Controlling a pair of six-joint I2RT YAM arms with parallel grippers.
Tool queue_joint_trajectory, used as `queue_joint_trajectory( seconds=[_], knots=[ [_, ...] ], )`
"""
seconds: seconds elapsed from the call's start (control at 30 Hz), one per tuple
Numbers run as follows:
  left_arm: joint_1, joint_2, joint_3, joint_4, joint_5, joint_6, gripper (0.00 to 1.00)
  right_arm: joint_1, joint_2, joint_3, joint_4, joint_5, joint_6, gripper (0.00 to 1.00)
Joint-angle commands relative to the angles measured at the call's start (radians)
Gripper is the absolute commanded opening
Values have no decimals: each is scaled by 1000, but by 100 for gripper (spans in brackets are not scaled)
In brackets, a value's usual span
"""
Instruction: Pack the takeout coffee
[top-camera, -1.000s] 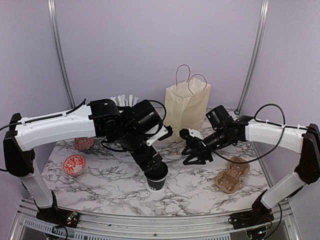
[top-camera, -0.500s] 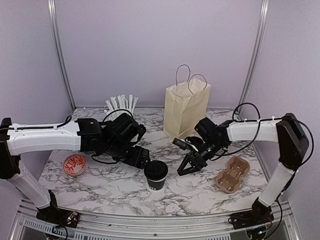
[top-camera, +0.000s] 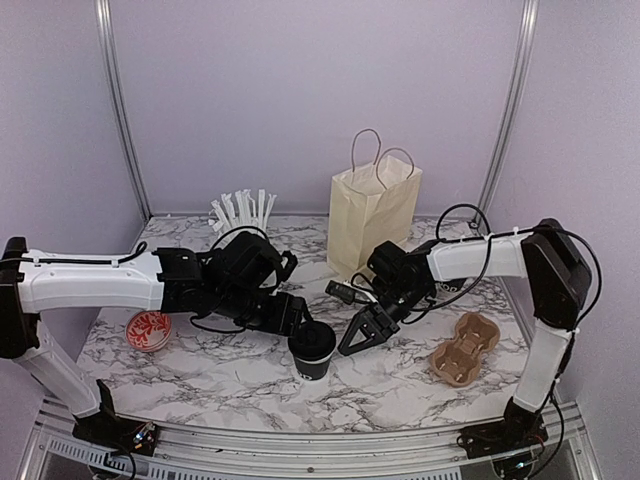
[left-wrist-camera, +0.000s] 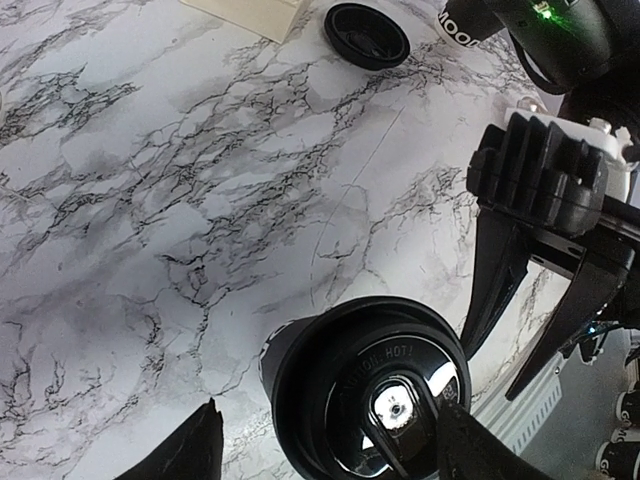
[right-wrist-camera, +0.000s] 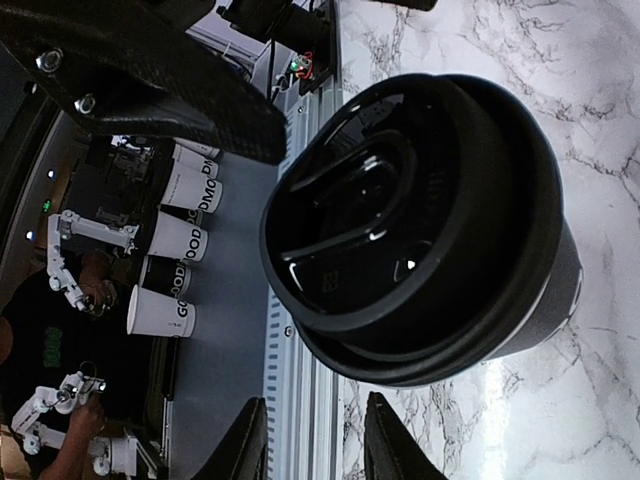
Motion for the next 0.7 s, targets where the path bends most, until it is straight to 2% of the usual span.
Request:
queue_joint_trajectory(
  seconds=[0.0, 0.37, 0.67],
  knots=[
    [6, 22, -23, 34, 61, -14, 71, 5, 26, 52, -40, -42, -27, 32],
    [5, 41, -46, 77, 99, -18, 63, 6, 69, 88, -52, -51, -31, 31],
    [-2, 58, -71, 103, 112, -26, 61, 6, 110, 130, -61, -69, -20, 31]
  ],
)
